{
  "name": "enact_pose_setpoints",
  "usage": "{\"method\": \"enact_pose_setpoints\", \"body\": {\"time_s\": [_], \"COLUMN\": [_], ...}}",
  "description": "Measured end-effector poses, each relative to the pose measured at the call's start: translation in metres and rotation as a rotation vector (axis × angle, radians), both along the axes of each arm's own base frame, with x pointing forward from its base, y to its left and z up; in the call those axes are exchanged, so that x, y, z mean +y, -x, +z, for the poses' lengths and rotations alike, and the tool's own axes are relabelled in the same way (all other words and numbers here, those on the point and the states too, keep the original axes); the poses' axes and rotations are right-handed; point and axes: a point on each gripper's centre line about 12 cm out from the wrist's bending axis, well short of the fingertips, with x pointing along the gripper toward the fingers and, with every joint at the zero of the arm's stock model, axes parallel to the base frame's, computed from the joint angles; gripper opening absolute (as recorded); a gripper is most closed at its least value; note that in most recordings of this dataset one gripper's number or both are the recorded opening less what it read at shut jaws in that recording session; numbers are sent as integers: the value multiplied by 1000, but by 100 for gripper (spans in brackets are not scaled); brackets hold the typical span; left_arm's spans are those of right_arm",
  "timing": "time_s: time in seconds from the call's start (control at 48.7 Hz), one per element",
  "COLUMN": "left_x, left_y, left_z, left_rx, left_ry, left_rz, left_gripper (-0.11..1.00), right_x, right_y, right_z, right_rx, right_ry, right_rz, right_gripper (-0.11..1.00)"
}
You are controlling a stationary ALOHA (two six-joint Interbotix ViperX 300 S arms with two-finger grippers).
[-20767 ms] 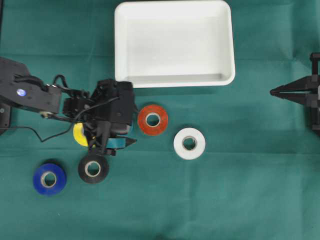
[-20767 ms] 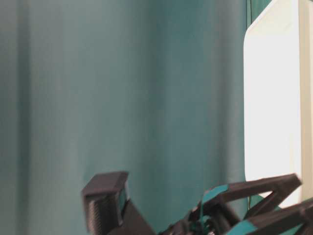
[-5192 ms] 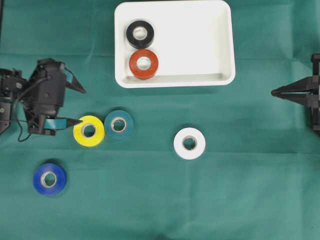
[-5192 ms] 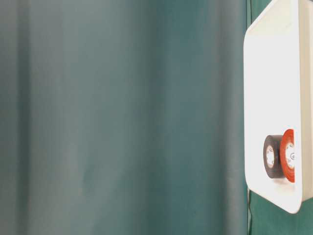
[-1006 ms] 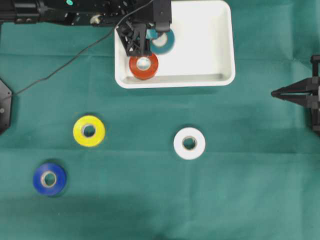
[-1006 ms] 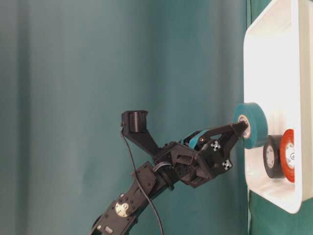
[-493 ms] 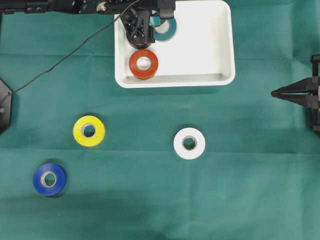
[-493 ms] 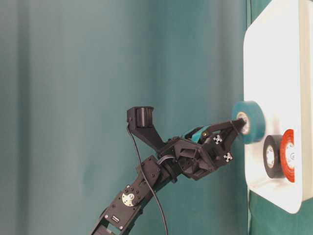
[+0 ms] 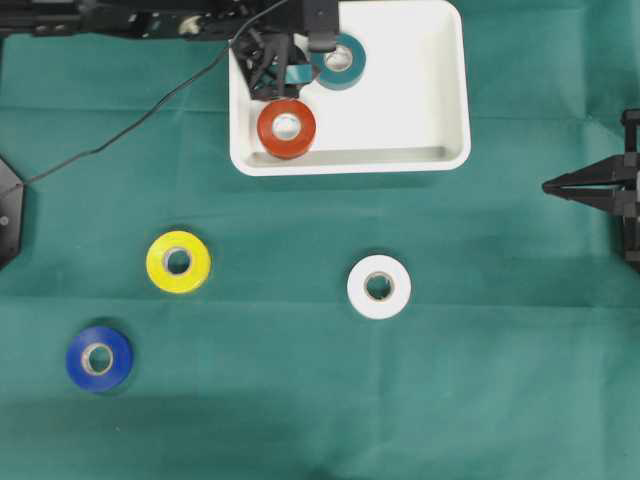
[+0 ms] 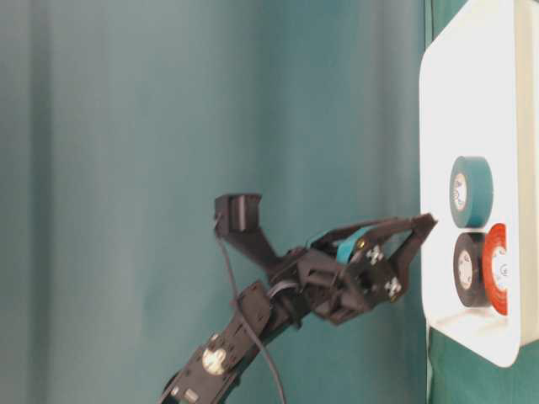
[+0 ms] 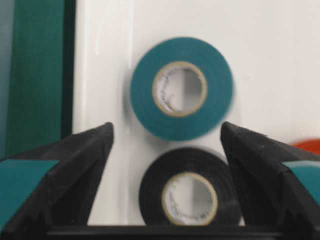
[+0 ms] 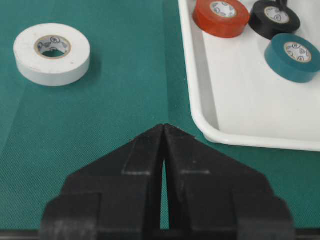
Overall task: Put the tape into the white case with the left arm.
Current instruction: 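Carry the teal tape into the tray and release it, then retract the left gripper out of the tray to the left side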
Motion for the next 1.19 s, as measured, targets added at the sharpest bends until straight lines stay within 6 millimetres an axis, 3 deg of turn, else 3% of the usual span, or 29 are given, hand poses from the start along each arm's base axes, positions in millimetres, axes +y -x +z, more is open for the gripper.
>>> {"method": "enact_pose_setpoints", "body": {"time_s": [0.677,1.19], "left_x": [-82,-115], "left_y": [85,141], "left_z": [32,32], "left_rx": [-44,-83], "left_ry": [28,68], "left_rz": [-73,-74], "left_gripper": [87,87], "right_x": [0,0], "right_y": [0,0], "right_z": [0,0], "right_rx": [0,0], "right_ry": [0,0], "right_rz": [0,0], "right_gripper": [-9,-9]}}
